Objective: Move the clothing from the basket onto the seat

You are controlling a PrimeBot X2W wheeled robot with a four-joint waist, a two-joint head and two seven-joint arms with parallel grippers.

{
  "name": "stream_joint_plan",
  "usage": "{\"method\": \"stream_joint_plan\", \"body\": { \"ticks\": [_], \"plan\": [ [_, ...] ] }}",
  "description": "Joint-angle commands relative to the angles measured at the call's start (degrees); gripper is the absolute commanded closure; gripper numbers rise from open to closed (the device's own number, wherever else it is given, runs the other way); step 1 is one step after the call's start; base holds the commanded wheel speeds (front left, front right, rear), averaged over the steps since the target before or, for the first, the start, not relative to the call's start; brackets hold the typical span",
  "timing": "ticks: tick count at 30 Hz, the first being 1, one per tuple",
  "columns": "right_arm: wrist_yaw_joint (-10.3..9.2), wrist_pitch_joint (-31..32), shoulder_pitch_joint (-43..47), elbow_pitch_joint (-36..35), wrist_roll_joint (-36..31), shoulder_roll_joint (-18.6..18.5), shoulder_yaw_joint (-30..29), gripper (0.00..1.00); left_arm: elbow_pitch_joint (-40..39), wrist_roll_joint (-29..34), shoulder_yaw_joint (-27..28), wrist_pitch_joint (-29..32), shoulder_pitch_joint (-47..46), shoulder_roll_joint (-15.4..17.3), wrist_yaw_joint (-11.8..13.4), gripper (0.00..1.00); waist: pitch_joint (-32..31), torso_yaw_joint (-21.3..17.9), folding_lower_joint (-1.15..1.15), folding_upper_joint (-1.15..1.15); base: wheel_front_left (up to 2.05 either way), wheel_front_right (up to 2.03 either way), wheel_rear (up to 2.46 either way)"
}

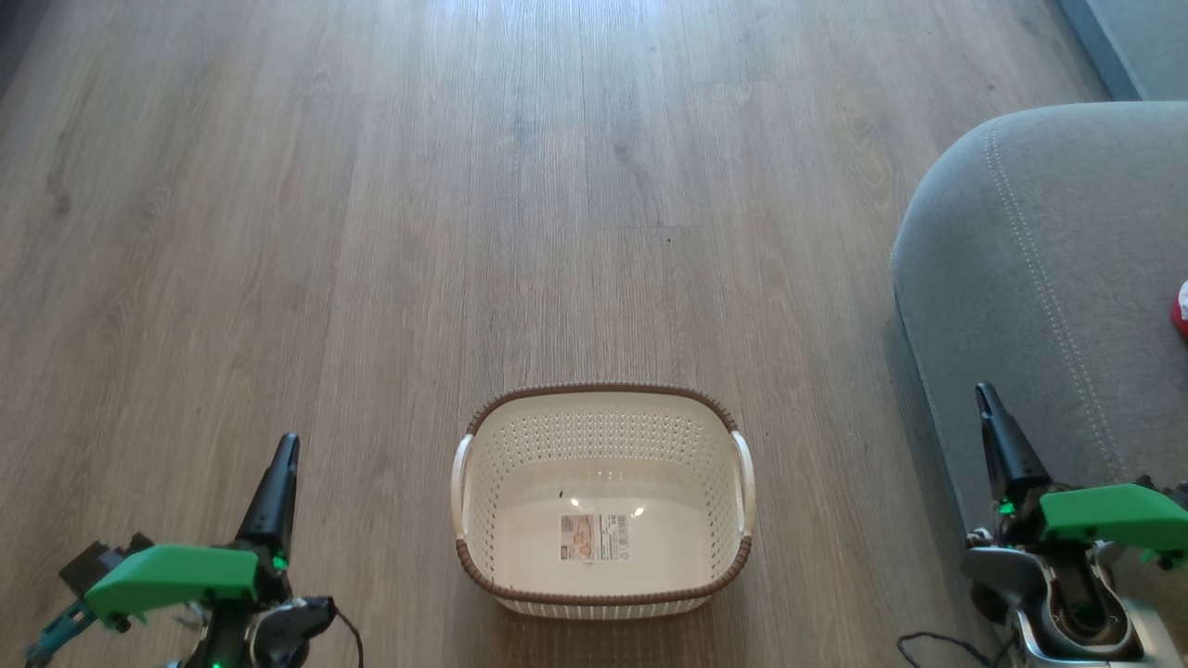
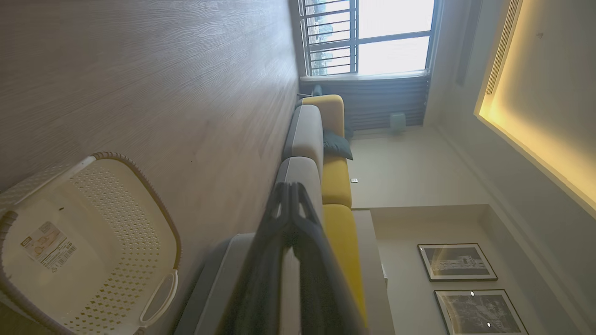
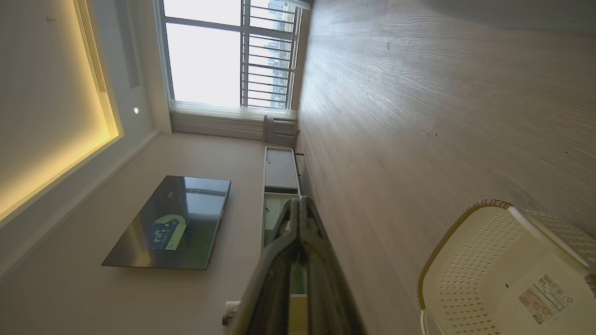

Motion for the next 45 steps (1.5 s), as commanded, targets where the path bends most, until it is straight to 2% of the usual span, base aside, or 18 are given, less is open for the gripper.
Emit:
{"method": "stream_joint_plan", "body": {
  "ticks": [1,8,45],
  "plan": [
    [0.0,0.83,-1.06,-2.68,1.79,0.3,0.59,1.0,-1.86,-2.11,2.08,0.76,-3.09,0.68,-0.61,1.0,0.01,0.02,0.0,0.0,0.0,0.0,0.0],
    [0.0,1.94,-0.95,-3.44,5.74,0.68,-0.2,1.0,-1.86,-6.64,2.23,1.86,-3.61,0.71,-1.04,1.0,0.03,0.11,0.0,0.0,0.0,0.0,0.0],
    [0.0,1.93,-0.95,-3.44,5.75,0.68,-0.18,1.0,-1.87,-6.65,2.22,1.85,-3.61,0.71,-1.04,1.0,0.03,0.11,0.0,0.0,0.0,0.0,0.0]
  ]
}}
